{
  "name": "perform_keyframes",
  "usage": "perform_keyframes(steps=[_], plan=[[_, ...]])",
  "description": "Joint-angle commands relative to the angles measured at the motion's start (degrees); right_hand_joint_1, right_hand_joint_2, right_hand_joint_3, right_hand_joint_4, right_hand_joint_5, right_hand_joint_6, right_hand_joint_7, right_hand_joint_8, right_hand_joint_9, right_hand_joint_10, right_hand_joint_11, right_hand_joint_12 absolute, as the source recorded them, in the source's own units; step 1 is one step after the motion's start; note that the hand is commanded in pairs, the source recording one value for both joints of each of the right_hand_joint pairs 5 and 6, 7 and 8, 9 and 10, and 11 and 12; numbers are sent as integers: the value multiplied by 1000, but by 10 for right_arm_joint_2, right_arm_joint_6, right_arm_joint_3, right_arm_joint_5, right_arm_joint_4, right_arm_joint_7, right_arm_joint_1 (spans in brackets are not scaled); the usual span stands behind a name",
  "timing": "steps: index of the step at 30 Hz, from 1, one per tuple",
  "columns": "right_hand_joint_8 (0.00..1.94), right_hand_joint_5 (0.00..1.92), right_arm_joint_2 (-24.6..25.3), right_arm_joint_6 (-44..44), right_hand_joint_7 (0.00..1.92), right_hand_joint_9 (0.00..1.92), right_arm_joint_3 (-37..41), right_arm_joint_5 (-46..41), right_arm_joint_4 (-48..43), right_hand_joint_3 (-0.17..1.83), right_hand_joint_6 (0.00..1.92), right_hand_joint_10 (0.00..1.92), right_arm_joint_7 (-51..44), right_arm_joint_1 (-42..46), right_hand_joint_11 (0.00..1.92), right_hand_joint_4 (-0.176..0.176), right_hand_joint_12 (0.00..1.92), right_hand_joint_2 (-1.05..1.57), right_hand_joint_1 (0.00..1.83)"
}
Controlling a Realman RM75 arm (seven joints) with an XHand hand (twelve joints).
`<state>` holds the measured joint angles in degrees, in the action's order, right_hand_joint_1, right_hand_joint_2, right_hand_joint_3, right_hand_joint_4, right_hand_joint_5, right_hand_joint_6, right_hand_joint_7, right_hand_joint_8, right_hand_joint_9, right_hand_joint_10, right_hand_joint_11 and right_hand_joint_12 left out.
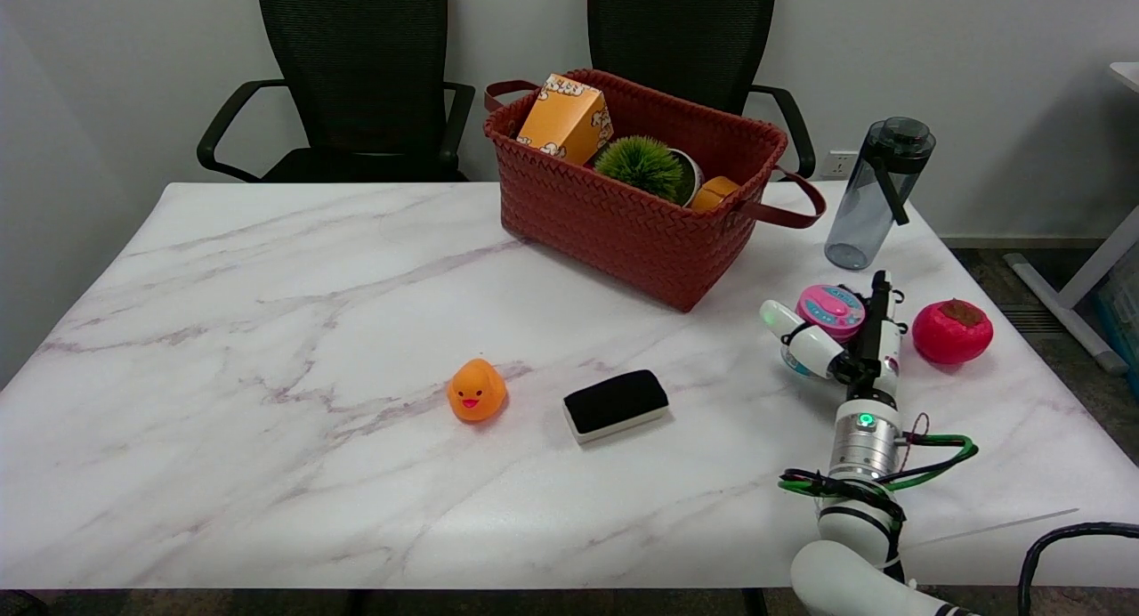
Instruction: Pick up the pink gum jar.
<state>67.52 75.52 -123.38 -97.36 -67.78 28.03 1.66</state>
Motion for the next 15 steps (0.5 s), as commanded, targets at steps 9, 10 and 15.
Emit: perform_keyframes(steps=[9,10,15], plan=[[991,644,-3,-9,991,690,-2,2,-1,-175,644,690,37,1,620,0,620,698,1089],[1024,652,-3,-9,1024,714,-2,2,-1,-175,652,714,39,1,631,0,631,707,1085],[1141,769,-3,-4,1141,841,-2,4,-4,-175,769,841,43,0,779,0,779,739,1075]])
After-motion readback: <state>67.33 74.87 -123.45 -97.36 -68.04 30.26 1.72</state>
